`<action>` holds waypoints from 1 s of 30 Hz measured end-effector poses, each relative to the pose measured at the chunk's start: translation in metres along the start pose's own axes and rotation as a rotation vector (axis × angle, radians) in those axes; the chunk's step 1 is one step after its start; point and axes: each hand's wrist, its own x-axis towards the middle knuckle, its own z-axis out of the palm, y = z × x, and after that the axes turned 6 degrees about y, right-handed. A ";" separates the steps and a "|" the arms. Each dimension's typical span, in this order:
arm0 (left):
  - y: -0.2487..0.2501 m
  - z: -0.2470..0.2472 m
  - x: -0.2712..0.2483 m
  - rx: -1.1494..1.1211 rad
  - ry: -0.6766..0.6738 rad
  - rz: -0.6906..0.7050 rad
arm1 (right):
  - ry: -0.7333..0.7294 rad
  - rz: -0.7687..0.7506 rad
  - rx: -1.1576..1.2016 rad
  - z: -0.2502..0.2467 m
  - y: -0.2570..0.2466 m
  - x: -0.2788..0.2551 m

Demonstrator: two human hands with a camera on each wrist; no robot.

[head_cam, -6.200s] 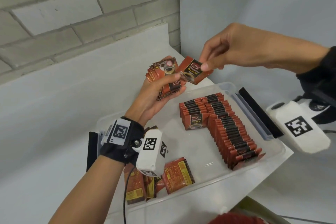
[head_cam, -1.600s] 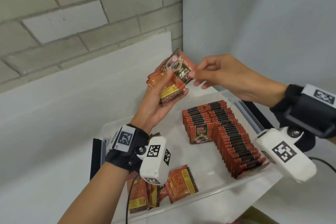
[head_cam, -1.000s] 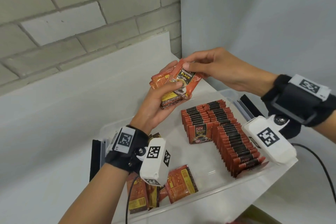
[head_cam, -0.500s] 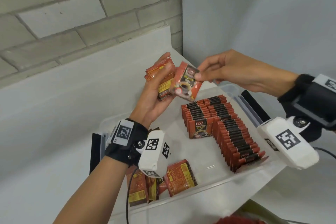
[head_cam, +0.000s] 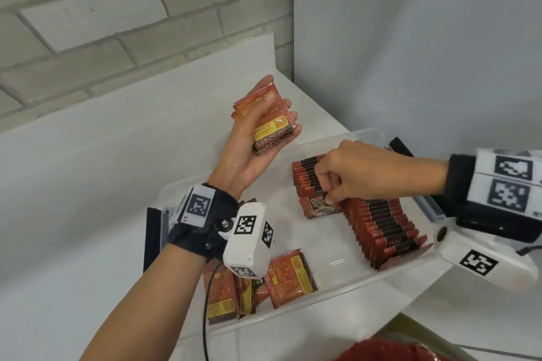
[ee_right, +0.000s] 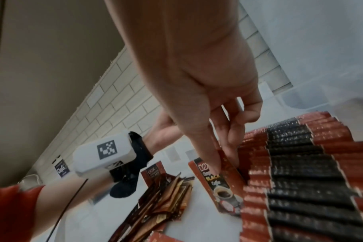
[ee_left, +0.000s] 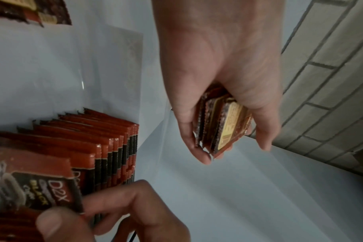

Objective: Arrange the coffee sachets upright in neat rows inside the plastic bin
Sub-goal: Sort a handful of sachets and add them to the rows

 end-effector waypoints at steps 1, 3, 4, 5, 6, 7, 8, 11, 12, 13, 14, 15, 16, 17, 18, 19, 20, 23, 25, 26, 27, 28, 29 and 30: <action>0.000 0.000 0.000 -0.003 0.004 -0.006 | 0.009 -0.010 -0.019 0.002 0.001 0.000; 0.000 0.001 0.000 -0.012 0.011 -0.017 | 0.027 -0.026 -0.045 0.003 0.003 0.001; 0.000 0.002 0.000 -0.016 0.020 -0.022 | 0.039 -0.033 -0.059 0.003 0.004 0.001; 0.000 0.002 0.000 -0.020 0.029 -0.027 | 0.051 -0.038 -0.072 0.003 0.005 0.001; 0.000 0.003 0.000 -0.023 0.037 -0.031 | 0.059 -0.040 -0.082 0.003 0.006 0.001; 0.000 0.003 0.000 -0.027 0.041 -0.037 | 0.064 -0.039 -0.088 0.003 0.007 0.002; 0.000 0.003 0.000 -0.031 0.039 -0.040 | 0.063 -0.038 -0.092 0.004 0.008 0.002; 0.000 0.002 0.000 -0.041 0.012 -0.030 | 0.035 -0.020 -0.096 0.004 0.009 0.002; 0.000 0.001 0.000 -0.035 -0.003 -0.020 | 0.025 -0.012 -0.101 0.005 0.009 0.002; 0.000 0.001 0.000 -0.027 -0.016 -0.011 | 0.018 -0.004 -0.108 0.004 0.010 0.002; 0.000 0.001 0.000 -0.021 -0.027 -0.006 | 0.012 0.003 -0.111 0.005 0.010 0.002; 0.000 0.000 0.000 -0.017 -0.036 -0.004 | 0.007 0.010 -0.108 0.005 0.011 0.003; -0.001 0.000 0.000 -0.013 -0.042 -0.001 | -0.001 0.018 -0.100 0.005 0.012 0.003; -0.001 0.000 0.000 -0.008 -0.047 0.004 | -0.008 0.025 -0.086 0.005 0.013 0.004; -0.001 0.000 0.000 -0.001 -0.051 0.009 | -0.013 0.030 -0.071 0.004 0.014 0.004; -0.001 0.000 -0.001 0.006 -0.054 0.014 | -0.015 0.032 -0.057 0.004 0.014 0.004; -0.001 0.000 -0.001 0.012 -0.056 0.018 | -0.015 0.031 -0.047 0.003 0.014 0.004; -0.002 0.001 -0.001 0.037 -0.061 0.025 | -0.001 0.049 0.009 -0.006 0.014 0.005; -0.002 0.000 0.000 0.060 -0.065 0.031 | 0.023 0.098 0.105 -0.018 0.013 0.005; -0.002 0.001 0.000 0.070 -0.070 0.030 | 0.045 0.121 0.174 -0.024 0.012 0.005; -0.002 0.001 0.000 0.075 -0.077 0.030 | 0.076 0.139 0.249 -0.030 0.011 0.005; -0.002 0.001 0.001 0.074 -0.089 0.029 | 0.111 0.158 0.330 -0.035 0.009 0.005; -0.003 0.001 0.001 0.069 -0.103 0.026 | 0.151 0.176 0.426 -0.040 0.008 0.006; -0.003 0.002 0.001 0.061 -0.121 0.022 | 0.192 0.193 0.529 -0.043 0.007 0.007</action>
